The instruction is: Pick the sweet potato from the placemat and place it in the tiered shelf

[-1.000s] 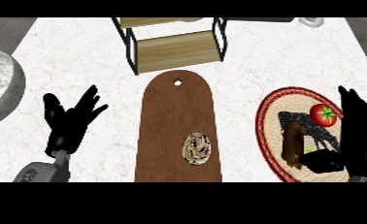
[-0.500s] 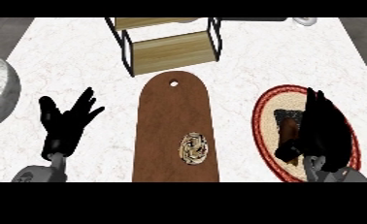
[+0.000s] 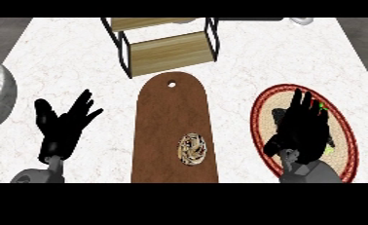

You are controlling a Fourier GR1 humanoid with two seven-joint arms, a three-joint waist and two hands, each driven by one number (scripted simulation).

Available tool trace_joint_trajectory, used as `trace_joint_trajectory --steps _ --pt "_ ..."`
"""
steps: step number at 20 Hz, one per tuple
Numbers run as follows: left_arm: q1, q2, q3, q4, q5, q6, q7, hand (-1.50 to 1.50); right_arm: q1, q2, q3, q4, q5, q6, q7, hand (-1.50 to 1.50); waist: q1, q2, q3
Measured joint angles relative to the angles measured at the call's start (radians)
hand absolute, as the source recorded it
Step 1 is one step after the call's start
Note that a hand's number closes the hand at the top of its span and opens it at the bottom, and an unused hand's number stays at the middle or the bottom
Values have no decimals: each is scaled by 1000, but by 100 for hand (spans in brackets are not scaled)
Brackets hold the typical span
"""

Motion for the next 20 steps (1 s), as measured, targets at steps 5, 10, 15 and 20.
trace_joint_trajectory --steps 5,10,15,20 --pt "-6 8 18 19 4 -20 -3 0 4 67 -34 50 83 7 -20 -150 -5 0 1" --pt "-12 2 22 19 -2 -21 6 0 22 112 -69 101 176 9 -38 -150 -7 0 1" --pt "-6 -5 30 14 -5 -27 10 0 38 127 -129 149 238 1 -78 -150 -6 -1 1" --pt "1 -21 34 -4 -25 -24 15 0 46 150 -178 157 280 -10 -126 -150 -6 -3 0"
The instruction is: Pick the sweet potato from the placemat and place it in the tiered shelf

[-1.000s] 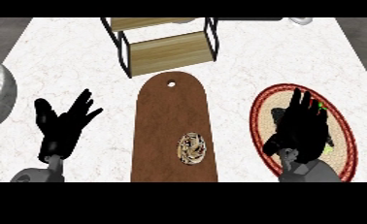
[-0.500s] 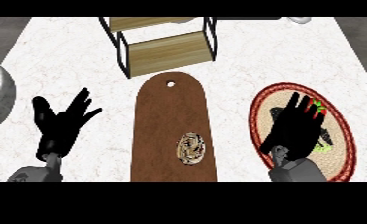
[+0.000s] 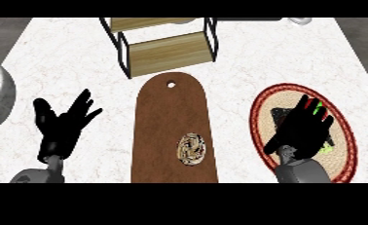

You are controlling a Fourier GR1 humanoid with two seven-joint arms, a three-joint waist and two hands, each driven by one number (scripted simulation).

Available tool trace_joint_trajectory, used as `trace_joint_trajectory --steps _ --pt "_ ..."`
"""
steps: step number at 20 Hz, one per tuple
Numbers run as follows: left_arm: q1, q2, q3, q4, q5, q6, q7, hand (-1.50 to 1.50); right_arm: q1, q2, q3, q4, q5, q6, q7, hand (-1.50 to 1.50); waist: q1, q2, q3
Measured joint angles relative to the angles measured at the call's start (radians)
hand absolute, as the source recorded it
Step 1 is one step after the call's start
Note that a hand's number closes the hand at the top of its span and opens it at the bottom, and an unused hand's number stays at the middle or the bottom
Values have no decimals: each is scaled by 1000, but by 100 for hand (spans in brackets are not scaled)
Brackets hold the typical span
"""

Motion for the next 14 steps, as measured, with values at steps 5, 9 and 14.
trace_joint_trajectory --steps 5,9,14 --pt "-8 -13 13 13 -23 -3 9 0 -15 15 -49 36 24 -15 -40 -150 1 -2 -1" --pt "2 -19 28 13 -25 -27 -9 0 -26 45 -71 60 29 -23 -58 150 1 -7 -6" --pt "2 -28 26 8 -38 -17 -4 0 -33 41 -91 96 -23 57 -125 150 5 -14 -14"
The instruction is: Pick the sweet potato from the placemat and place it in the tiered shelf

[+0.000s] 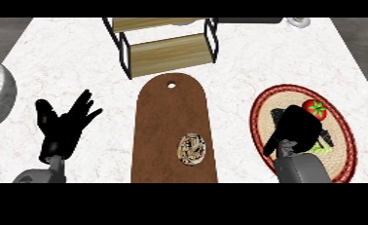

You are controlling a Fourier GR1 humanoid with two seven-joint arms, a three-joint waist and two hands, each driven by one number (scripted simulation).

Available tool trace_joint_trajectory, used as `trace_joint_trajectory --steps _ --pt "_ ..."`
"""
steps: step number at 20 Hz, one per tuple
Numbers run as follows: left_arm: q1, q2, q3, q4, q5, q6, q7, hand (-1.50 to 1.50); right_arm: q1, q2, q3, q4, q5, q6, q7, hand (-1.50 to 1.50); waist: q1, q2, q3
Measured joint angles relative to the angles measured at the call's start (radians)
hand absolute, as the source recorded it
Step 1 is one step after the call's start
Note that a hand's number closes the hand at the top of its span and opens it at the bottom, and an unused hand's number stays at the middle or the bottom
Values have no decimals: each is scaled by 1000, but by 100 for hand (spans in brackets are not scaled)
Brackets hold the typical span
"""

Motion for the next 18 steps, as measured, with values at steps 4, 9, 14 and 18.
trace_joint_trajectory --steps 4,9,14,18 --pt "-15 0 13 17 -5 -11 8 0 -2 15 7 -2 -14 -8 -23 150 -1 -1 -1" --pt "-21 -7 15 25 -8 -30 -18 0 -34 11 133 10 -72 16 -78 150 11 3 -6" --pt "-65 -30 -22 25 -11 -51 -13 0 -121 29 326 -18 -311 40 -238 150 91 30 10" --pt "-82 -33 -32 35 -22 -45 8 0 -216 44 457 -61 -509 -28 -287 150 102 32 15"
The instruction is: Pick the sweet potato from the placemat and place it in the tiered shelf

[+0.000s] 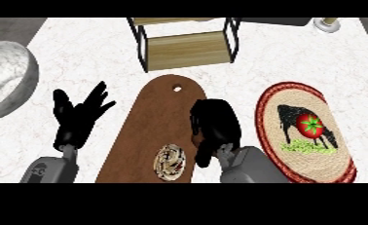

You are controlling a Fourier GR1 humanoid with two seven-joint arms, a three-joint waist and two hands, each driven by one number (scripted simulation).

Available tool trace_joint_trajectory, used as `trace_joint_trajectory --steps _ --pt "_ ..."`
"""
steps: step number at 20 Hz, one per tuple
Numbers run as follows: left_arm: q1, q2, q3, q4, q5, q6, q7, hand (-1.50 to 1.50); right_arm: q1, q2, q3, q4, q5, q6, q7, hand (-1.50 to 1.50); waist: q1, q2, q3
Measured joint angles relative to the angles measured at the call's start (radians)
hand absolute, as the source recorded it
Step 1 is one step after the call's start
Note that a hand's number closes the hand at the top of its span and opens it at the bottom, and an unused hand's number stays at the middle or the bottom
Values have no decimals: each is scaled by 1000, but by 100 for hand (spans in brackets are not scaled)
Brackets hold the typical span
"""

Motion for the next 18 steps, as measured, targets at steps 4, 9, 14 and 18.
trace_joint_trajectory --steps 4,9,14,18 --pt "3 2 6 3 -1 8 13 0 -131 7 113 -82 -117 -116 70 150 -15 -10 0" --pt "19 12 30 15 -4 15 4 0 -367 13 142 -174 -170 -214 254 150 -48 -18 1" --pt "42 16 40 -3 -2 16 7 0 -627 9 69 -190 -227 -219 376 150 -68 -22 0" --pt "51 18 51 -9 3 10 5 0 -798 8 -25 -114 -261 -213 400 150 -79 -20 -1"
